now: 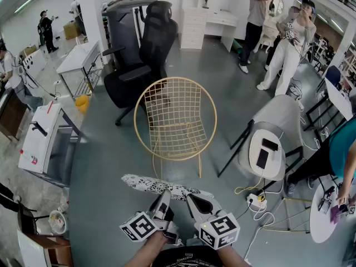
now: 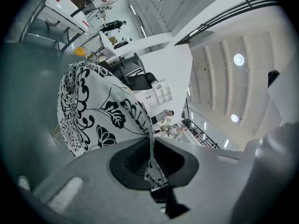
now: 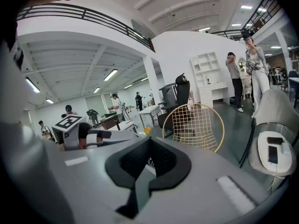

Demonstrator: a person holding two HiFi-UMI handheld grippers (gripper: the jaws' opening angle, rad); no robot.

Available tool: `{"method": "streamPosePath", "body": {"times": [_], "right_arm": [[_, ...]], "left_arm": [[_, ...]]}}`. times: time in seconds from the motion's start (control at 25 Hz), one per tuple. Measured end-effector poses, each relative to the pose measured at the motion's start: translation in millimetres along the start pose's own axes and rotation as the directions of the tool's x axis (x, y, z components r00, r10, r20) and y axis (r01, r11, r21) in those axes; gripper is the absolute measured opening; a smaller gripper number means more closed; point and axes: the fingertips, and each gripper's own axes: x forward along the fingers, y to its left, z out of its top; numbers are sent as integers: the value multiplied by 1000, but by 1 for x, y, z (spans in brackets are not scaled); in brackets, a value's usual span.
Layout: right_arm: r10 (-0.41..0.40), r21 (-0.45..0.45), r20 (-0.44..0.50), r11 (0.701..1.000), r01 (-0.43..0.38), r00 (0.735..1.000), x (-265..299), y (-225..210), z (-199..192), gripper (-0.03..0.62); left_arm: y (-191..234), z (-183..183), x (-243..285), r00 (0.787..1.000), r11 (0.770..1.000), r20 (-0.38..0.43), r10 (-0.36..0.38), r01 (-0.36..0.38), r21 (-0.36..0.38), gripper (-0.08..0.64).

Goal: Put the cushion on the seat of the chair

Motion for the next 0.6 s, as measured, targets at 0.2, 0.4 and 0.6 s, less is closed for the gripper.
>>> {"method": "streamPosePath", "body": {"times": [0.2,0.4,0.6], "right_arm": [[10,-6,31,1000,-10,999,0,2,7,-2],[-3,3,18,1000,3,1000,-2,-9,6,-2],[0,6,16,1000,0,1000,4,-31,10,-2]], "left_arm": [[-1,-3,4,1000,998,1,-31,31,-49,21],[1,-5,8,1000,999,2,-19,19,-47,21],[4,-7,22,1000,998,10,0,0,-56,21]]}}
